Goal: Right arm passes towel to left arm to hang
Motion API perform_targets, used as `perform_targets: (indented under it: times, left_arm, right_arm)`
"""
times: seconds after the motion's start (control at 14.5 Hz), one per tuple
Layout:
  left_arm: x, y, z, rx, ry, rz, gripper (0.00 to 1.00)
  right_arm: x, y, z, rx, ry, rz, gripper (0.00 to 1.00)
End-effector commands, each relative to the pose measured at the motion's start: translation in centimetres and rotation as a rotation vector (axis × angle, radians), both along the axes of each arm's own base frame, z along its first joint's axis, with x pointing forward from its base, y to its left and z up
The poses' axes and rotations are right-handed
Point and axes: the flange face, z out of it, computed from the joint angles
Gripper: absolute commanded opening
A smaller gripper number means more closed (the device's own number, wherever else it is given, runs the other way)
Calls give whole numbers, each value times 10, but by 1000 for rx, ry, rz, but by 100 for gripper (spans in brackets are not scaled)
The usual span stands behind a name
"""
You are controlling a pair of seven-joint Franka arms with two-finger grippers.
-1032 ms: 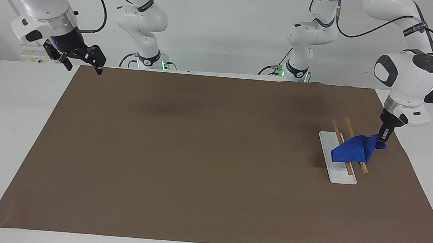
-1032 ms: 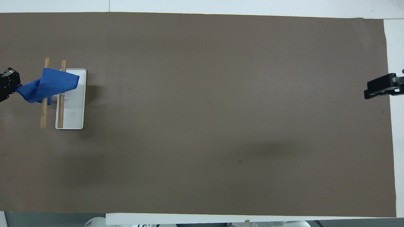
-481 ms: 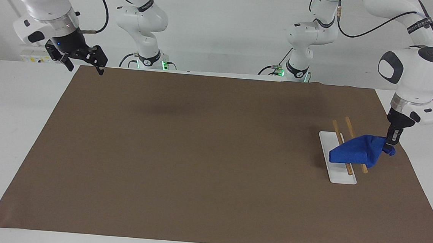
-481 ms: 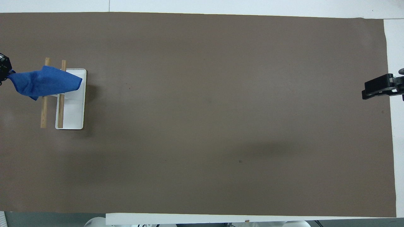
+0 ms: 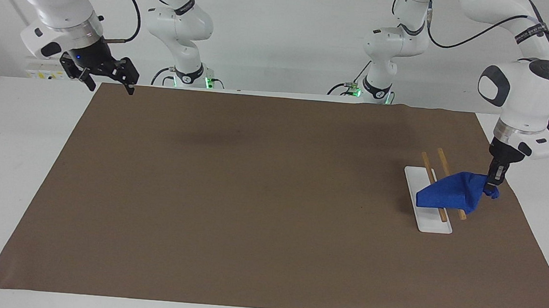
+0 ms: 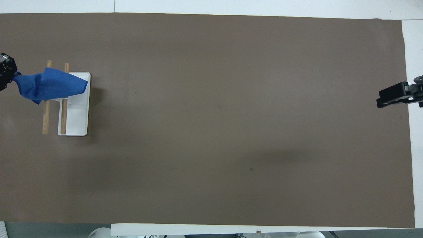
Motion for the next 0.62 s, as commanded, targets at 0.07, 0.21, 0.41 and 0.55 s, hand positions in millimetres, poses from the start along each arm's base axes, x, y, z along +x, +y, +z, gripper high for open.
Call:
perform_targets:
  times: [0.07,0.21,0.41,0.55]
  left_arm:
    - [2,-10,0,-22,0,5,3]
    - [1,-8,-1,-19,4,-4,3]
    - [-6,13,-7,-2,28,-36,47]
    - [-6,19,-6,0,27,-29,100]
  right_arm:
    - [-10,-14,0,3,10,17,100]
    - [-13,-28,-2,8,30,-1,100]
    - [-20,-57,-2,28,44,-6,100]
    - [-20,-56,0,23,37,-15,100]
